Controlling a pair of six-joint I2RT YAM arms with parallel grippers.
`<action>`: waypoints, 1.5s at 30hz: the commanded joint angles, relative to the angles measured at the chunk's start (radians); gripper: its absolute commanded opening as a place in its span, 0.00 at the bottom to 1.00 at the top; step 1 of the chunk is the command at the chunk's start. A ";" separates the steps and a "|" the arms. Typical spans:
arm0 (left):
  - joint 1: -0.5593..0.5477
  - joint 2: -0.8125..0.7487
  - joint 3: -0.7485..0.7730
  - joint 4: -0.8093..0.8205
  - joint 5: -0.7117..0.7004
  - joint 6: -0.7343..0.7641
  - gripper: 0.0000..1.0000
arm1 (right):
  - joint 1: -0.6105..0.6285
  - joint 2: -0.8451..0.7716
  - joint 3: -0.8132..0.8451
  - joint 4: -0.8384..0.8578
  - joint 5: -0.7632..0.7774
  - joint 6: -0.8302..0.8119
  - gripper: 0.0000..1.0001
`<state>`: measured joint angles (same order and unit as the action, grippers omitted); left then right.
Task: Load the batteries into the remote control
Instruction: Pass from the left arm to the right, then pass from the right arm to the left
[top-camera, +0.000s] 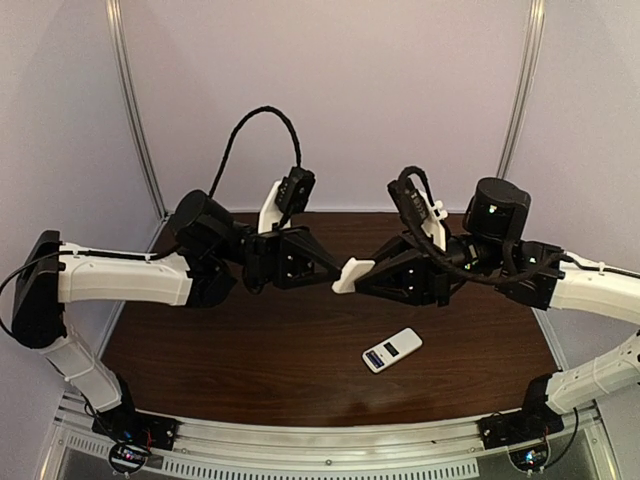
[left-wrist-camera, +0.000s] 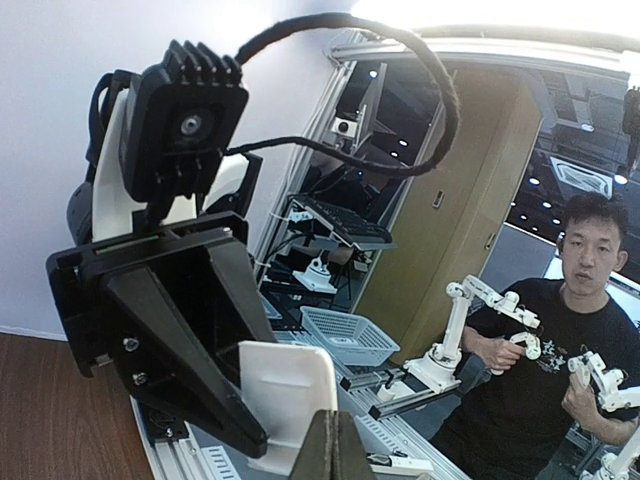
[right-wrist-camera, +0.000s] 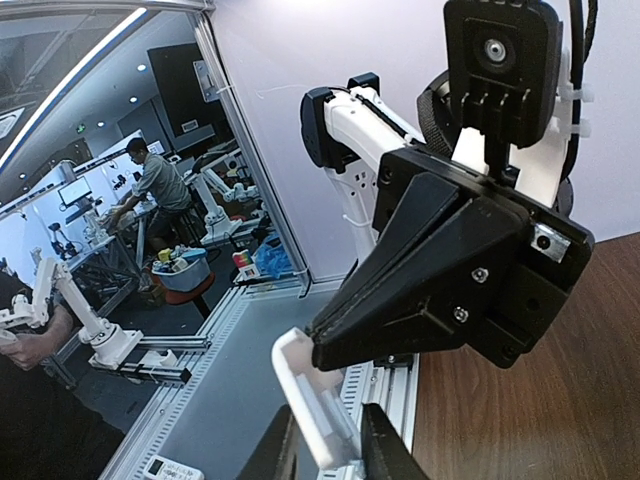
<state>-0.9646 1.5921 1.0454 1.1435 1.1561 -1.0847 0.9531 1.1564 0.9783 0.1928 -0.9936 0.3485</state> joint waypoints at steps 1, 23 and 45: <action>0.000 0.035 -0.017 0.146 0.005 -0.093 0.00 | 0.018 0.000 0.037 -0.019 0.002 -0.038 0.16; 0.026 -0.363 -0.034 -1.059 -0.680 1.035 0.97 | -0.098 -0.032 -0.108 -0.098 0.004 0.174 0.00; -0.352 -0.154 0.033 -1.288 -1.286 1.626 0.91 | -0.151 0.105 -0.249 -0.040 -0.123 0.423 0.00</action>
<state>-1.3083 1.4082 1.0279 -0.1516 -0.0776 0.5125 0.8024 1.2541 0.7399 0.1570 -1.0870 0.7696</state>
